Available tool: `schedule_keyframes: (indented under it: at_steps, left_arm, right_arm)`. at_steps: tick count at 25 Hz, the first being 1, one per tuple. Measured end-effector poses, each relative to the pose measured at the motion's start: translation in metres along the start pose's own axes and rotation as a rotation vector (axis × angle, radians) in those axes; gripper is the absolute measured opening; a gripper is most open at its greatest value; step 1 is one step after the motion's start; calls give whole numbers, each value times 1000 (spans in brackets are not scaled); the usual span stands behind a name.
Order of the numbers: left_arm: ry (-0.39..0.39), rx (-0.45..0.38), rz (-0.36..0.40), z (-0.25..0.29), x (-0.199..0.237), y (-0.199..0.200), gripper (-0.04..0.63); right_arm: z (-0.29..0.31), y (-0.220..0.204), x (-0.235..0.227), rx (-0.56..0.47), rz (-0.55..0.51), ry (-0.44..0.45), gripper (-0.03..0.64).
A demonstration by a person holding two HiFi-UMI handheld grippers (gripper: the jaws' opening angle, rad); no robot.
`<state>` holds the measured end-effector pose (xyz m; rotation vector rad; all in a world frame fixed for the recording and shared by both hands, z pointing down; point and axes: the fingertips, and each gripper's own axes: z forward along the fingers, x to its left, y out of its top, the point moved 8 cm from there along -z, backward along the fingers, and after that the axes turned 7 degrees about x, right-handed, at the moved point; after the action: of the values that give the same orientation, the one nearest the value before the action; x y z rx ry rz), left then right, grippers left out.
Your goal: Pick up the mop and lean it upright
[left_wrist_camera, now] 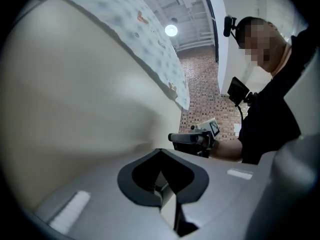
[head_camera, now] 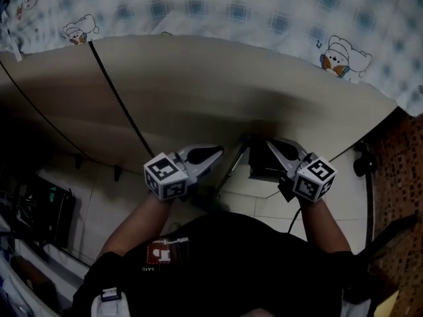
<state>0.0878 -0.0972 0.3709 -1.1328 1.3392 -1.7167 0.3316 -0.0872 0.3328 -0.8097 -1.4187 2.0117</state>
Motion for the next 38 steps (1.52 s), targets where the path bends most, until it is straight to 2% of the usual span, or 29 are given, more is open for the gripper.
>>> schedule_keyframes:
  at_steps: [4, 9, 15, 18, 24, 28, 38]
  left_arm:
    - [-21, 28, 5, 21, -7, -4, 0]
    - [-58, 40, 20, 20, 9, -8, 0]
    - [-136, 88, 36, 12, 35, -17, 0]
    - [-173, 122, 53, 14, 43, -21, 0]
    - [-155, 168, 48, 43, 41, -32, 2]
    - [-125, 197, 36, 66, 38, -41, 3]
    - [-67, 286, 94, 110, 49, -63, 96]
  right_arm:
    - [-6, -10, -8, -11, 45, 7, 17]
    - [9, -13, 2, 6, 40, -24, 29]
    - [31, -15, 18, 10, 57, -118, 32]
    - [40, -22, 26, 11, 73, -130, 37]
    - [39, -45, 29, 67, 50, -70, 43]
    - [36, -64, 27, 106, 47, 3, 43]
    - [48, -115, 38, 140, 60, 105, 63]
